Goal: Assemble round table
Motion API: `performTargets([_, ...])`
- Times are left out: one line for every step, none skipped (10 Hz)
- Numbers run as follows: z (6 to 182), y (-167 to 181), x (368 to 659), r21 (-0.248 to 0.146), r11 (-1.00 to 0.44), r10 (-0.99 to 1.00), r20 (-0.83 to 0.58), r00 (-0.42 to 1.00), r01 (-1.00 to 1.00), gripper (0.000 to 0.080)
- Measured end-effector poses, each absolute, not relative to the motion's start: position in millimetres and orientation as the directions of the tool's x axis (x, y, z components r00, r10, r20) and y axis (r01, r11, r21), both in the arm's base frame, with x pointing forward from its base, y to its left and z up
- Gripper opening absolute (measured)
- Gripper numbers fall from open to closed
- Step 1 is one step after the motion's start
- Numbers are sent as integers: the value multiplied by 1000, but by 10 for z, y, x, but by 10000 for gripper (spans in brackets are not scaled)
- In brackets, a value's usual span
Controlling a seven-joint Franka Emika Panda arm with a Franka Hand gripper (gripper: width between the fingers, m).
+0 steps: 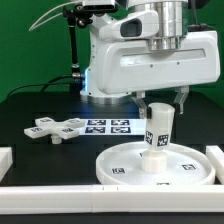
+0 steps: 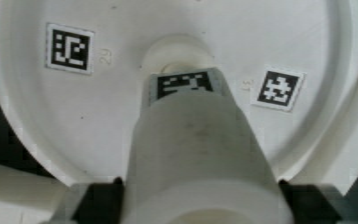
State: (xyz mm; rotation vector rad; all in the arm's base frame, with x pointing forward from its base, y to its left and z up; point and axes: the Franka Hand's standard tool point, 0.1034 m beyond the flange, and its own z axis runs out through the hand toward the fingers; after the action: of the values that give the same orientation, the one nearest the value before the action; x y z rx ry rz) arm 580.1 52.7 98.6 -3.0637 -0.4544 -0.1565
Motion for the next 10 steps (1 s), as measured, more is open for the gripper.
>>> performTargets([966, 527, 5797, -26, -956, 287, 105, 952, 291, 410])
performTargets([938, 525, 5789, -26, -958, 282, 112, 953, 287, 410])
performTargets([930, 518, 5790, -23, -959, 276, 131, 952, 282, 410])
performTargets([929, 519, 5797, -18, -959, 276, 148, 950, 281, 410])
performTargets([930, 521, 5809, -13, -960, 274, 171, 947, 280, 410])
performTargets([931, 522, 5818, -9, -960, 273, 188, 944, 279, 410])
performTargets([929, 521, 5824, -5, -960, 272, 200, 941, 279, 410])
performTargets([909, 519, 5812, -4, -961, 271, 205, 940, 278, 410])
performTargets([905, 519, 5812, -4, -961, 271, 206, 940, 278, 410])
performTargets([905, 519, 5812, -4, -961, 271, 205, 940, 278, 410])
